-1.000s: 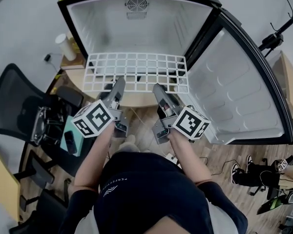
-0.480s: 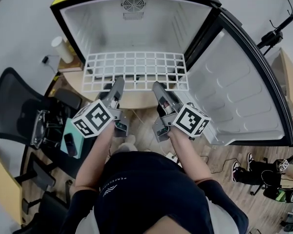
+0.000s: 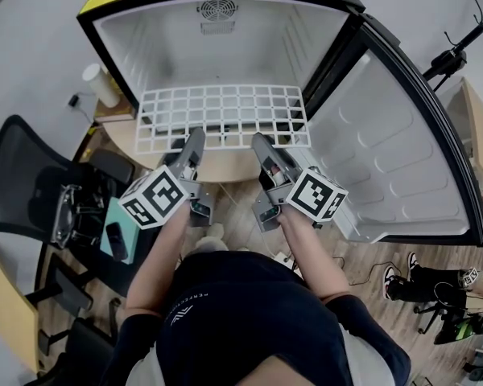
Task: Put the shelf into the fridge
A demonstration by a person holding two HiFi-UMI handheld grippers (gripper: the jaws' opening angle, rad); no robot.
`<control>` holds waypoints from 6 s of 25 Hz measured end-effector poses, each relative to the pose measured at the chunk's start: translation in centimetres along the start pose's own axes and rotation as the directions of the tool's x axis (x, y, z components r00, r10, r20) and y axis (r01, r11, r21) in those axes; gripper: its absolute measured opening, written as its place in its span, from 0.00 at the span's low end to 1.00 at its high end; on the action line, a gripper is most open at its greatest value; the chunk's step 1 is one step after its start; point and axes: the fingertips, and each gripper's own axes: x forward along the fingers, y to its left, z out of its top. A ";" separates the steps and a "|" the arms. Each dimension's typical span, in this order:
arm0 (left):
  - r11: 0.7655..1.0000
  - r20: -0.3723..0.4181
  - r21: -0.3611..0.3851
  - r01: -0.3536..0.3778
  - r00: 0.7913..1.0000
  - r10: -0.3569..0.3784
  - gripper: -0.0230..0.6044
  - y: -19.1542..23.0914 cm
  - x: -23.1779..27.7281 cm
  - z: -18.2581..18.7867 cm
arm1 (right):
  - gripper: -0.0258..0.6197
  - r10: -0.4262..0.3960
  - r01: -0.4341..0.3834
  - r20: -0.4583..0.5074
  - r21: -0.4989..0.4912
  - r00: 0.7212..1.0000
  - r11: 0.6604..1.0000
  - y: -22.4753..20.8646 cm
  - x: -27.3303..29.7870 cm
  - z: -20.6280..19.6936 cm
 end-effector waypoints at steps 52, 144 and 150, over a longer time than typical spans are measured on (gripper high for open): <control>0.998 -0.053 0.009 0.068 0.996 -0.068 0.29 1.4 6.2 3.0 | 0.24 -0.097 0.098 0.105 -0.003 0.990 0.995 -2.4 5.5 4.0; 0.809 0.063 0.571 -0.136 0.991 0.122 0.14 4.2 3.4 6.3 | 0.14 -0.322 0.348 0.157 -0.607 0.934 0.714 -2.3 8.4 4.2; 0.814 0.073 0.563 -0.144 0.989 0.125 0.13 4.5 4.2 6.8 | 0.12 -0.333 0.363 0.169 -0.616 0.928 0.699 -2.8 9.0 4.8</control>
